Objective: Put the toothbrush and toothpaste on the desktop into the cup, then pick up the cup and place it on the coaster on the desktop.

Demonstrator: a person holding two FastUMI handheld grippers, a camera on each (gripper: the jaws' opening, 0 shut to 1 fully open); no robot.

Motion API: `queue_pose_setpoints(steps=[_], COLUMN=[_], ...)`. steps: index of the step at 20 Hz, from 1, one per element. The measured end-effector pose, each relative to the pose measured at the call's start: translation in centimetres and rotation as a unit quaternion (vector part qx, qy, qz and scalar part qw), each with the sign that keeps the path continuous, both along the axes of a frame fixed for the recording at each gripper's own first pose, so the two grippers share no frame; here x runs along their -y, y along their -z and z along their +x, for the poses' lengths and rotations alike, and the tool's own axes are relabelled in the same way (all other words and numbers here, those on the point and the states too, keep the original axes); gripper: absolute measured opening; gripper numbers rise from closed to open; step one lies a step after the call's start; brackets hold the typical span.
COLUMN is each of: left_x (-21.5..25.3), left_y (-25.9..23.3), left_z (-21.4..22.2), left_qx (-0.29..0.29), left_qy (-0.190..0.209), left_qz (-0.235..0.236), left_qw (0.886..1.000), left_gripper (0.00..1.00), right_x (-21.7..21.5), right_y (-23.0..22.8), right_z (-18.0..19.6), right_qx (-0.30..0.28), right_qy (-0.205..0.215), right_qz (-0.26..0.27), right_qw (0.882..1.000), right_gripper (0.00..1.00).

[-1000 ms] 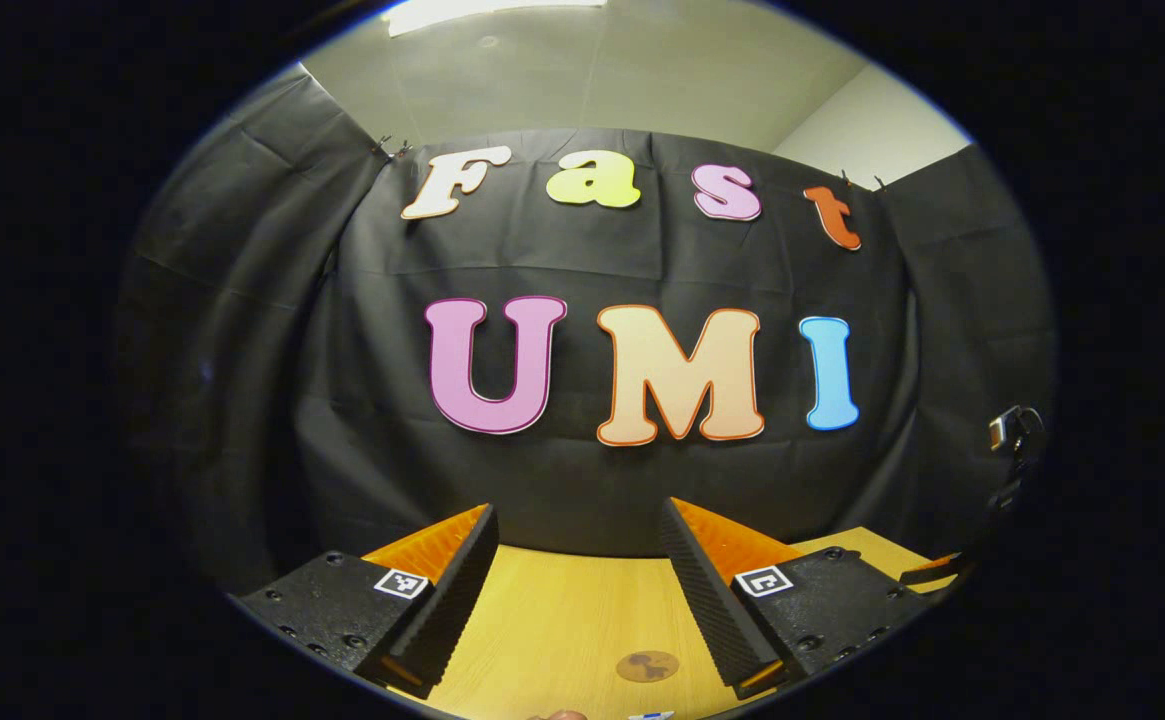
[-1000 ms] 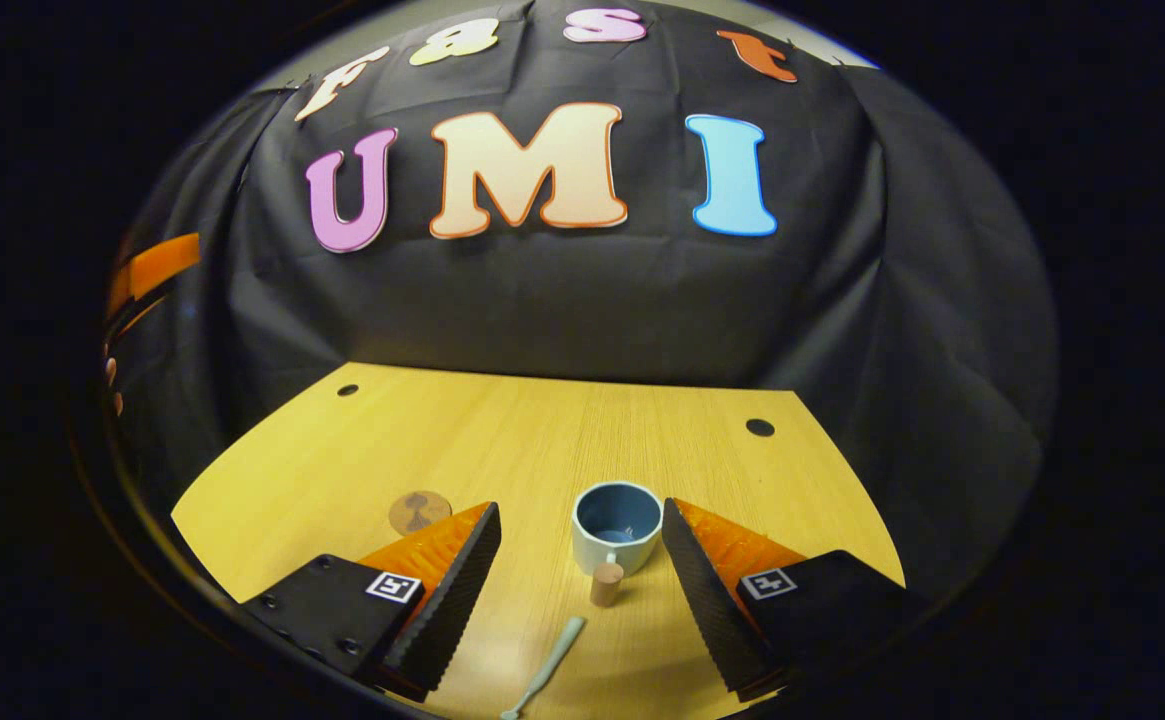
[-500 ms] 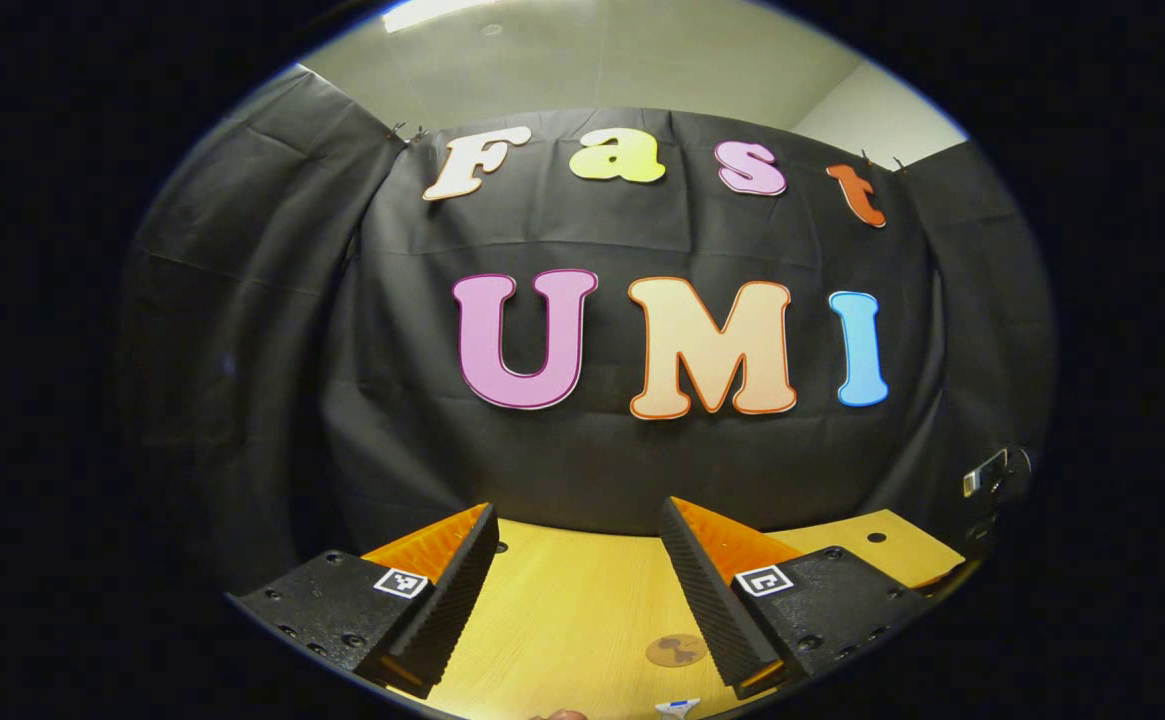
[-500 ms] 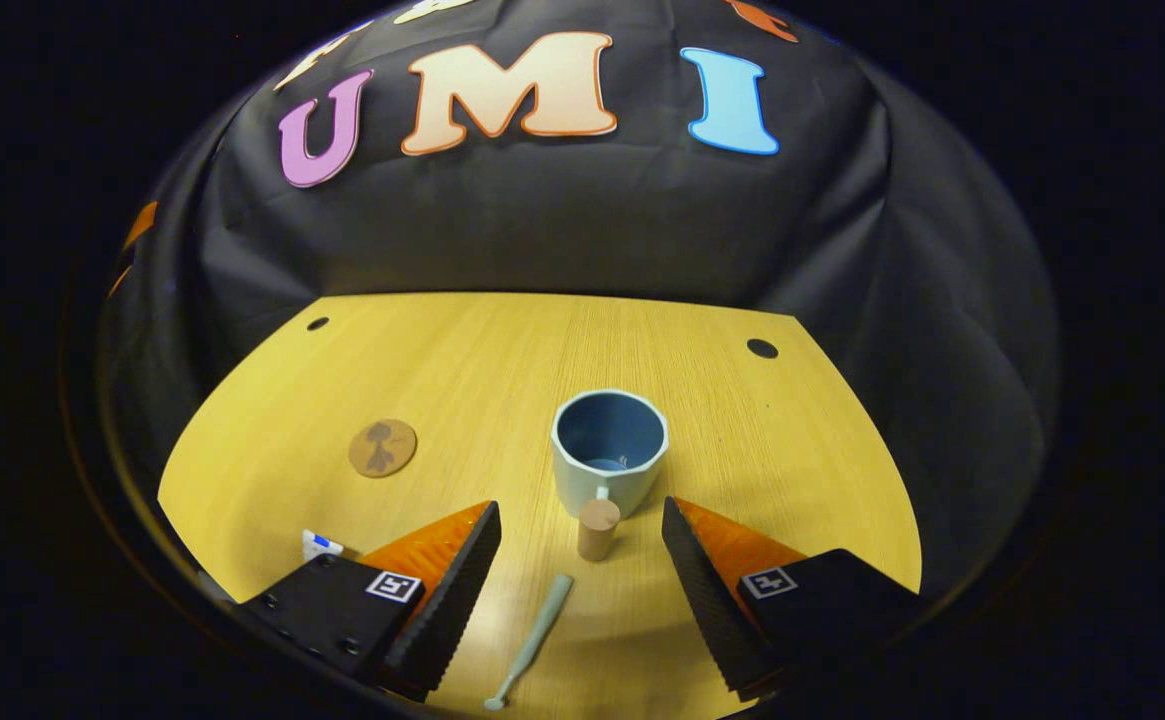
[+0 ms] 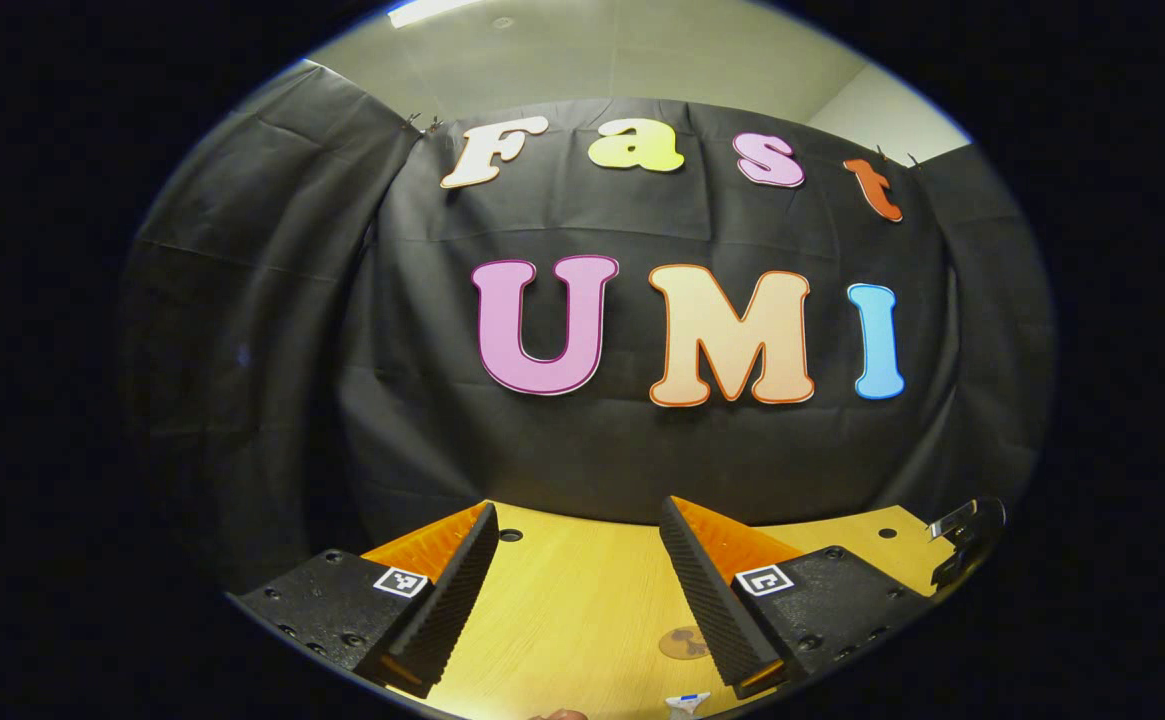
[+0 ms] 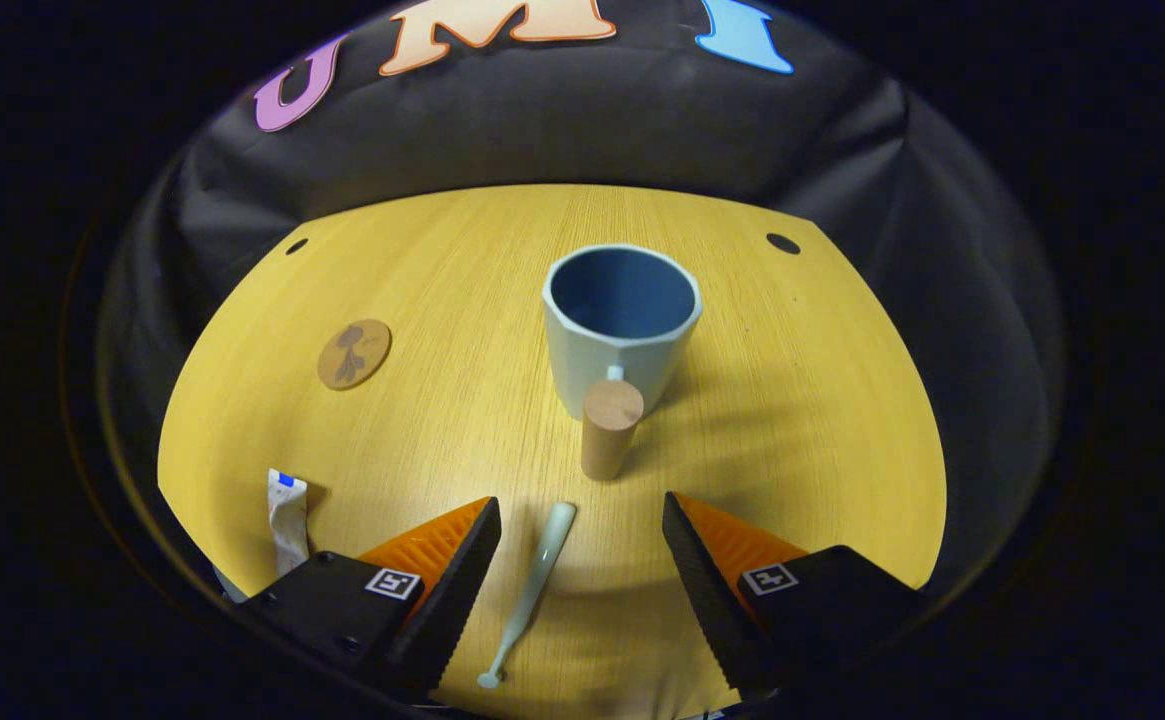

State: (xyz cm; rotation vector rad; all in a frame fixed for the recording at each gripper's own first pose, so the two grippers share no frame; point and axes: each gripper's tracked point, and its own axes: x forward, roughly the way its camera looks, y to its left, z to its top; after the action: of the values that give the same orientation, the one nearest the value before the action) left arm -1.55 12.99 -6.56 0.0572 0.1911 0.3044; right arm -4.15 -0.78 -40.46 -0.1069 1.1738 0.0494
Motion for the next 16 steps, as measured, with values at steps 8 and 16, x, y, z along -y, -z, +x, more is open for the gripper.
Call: queue_pose_setpoints(steps=[8,16], left_x=[-0.3,-0.2], left_y=[1.0,1.9], left_z=[-0.6,-1.0], left_qx=[-0.017,-0.028], left_qy=[-0.002,0.007], left_qz=[-0.004,-0.005], left_qw=[1.000,1.000], left_gripper=[0.96,0.95], right_x=[-1.1,-0.9], right_y=[2.2,2.7], right_z=[-2.5,-3.7], right_qx=[-0.087,-0.120], right_qy=[-0.010,-0.019], right_qz=[0.004,-0.004], right_qw=[0.996,0.993], right_gripper=[0.98,0.61])
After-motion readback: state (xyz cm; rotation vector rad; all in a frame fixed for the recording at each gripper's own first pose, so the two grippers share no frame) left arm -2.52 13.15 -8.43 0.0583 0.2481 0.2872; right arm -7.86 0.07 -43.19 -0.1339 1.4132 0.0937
